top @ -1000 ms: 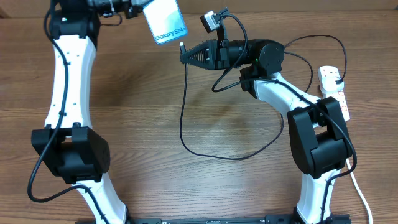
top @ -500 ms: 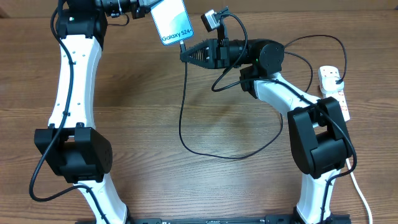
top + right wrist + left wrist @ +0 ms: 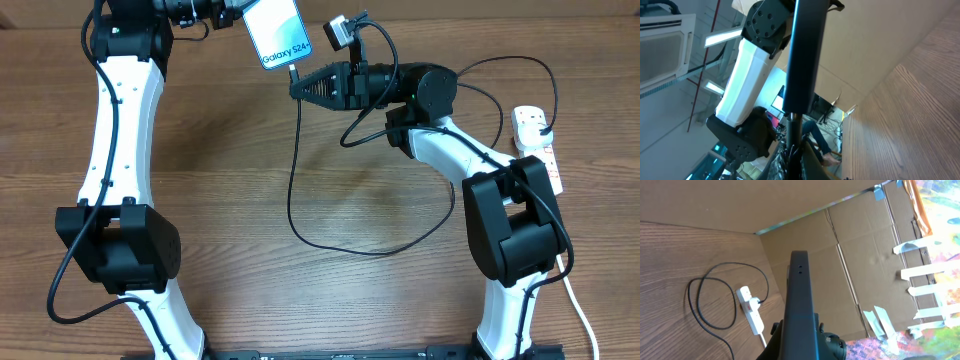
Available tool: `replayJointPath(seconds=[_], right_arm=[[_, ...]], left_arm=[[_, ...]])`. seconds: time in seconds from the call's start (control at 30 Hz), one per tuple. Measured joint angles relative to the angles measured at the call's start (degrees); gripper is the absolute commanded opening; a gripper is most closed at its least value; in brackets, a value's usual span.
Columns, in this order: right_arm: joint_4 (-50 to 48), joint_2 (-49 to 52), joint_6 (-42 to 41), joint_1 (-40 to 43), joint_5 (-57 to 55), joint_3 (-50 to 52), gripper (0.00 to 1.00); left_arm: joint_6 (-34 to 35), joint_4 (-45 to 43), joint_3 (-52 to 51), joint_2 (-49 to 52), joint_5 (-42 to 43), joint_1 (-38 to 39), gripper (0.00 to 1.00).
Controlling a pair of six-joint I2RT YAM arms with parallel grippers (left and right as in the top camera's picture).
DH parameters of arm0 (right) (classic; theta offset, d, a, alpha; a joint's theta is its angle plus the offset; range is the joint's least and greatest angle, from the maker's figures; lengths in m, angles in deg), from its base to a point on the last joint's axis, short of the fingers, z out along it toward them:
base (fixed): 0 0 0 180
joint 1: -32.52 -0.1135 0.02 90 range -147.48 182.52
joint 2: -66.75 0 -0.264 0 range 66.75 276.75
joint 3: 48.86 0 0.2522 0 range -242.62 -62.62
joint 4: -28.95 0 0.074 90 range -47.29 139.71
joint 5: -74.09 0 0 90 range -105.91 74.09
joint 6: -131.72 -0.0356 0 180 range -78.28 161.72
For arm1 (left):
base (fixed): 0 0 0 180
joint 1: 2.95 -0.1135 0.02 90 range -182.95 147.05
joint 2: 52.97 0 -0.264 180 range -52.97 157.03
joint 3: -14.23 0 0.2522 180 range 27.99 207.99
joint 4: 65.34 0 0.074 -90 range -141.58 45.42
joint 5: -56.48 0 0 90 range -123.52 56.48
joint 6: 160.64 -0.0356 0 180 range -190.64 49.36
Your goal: Plug charger to phone and switch on socket
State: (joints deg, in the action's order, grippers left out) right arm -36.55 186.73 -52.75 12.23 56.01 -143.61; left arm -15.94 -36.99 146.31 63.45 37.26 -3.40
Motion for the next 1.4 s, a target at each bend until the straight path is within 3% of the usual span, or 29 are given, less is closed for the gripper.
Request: replayJointPath(seconds=[1.4], right_arm=[[-0.15,-0.02,0.00,0.00,-0.13,0.00,0.04]], left_arm=[[-0.24,-0.44,0.00,0.00,0.17,0.85,0.04]])
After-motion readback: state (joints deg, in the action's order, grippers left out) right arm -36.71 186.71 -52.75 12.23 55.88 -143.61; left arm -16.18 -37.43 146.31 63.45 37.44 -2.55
